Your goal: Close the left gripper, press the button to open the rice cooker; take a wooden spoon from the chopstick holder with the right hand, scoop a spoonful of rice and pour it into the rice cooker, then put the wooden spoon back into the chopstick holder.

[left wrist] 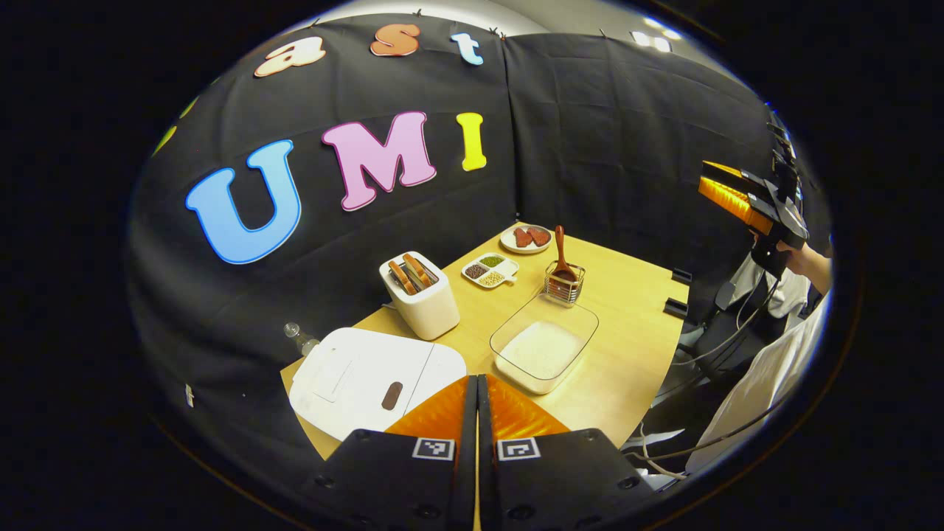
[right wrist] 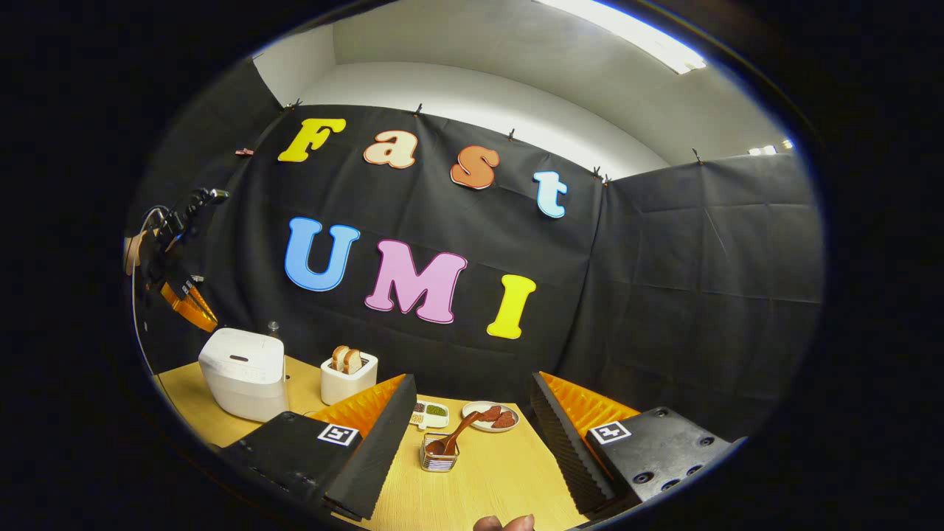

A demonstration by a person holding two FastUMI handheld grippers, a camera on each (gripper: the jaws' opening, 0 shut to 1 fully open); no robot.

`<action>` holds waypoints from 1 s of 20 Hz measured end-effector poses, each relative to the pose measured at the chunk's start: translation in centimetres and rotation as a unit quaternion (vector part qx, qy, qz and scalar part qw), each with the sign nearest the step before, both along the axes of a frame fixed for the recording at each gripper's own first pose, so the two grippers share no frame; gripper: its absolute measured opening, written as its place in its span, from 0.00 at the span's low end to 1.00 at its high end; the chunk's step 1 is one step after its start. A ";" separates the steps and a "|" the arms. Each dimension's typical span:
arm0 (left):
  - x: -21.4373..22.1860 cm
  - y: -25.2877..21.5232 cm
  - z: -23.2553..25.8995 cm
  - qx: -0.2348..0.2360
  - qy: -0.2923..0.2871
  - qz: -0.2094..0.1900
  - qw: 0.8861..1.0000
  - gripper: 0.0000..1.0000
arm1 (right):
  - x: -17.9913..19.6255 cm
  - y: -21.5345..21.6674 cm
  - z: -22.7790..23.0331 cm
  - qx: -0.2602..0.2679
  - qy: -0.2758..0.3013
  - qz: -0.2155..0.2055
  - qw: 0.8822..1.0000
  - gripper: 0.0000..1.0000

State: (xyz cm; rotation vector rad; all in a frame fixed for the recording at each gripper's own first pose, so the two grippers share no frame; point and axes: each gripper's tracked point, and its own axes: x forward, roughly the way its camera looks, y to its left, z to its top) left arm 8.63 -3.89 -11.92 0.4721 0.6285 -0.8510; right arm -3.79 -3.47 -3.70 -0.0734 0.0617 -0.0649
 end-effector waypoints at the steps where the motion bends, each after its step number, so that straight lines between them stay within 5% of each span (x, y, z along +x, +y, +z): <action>1: 0.8 0.1 -0.8 0.009 0.015 0.001 1.000 0.07 | 0.1 -0.1 -0.1 0.000 0.001 -0.003 1.000 0.97; 20: 11.8 5.3 -10.2 0.092 0.135 0.024 0.986 0.07 | 1.4 0.0 -2.5 -0.022 0.032 -0.017 0.999 0.97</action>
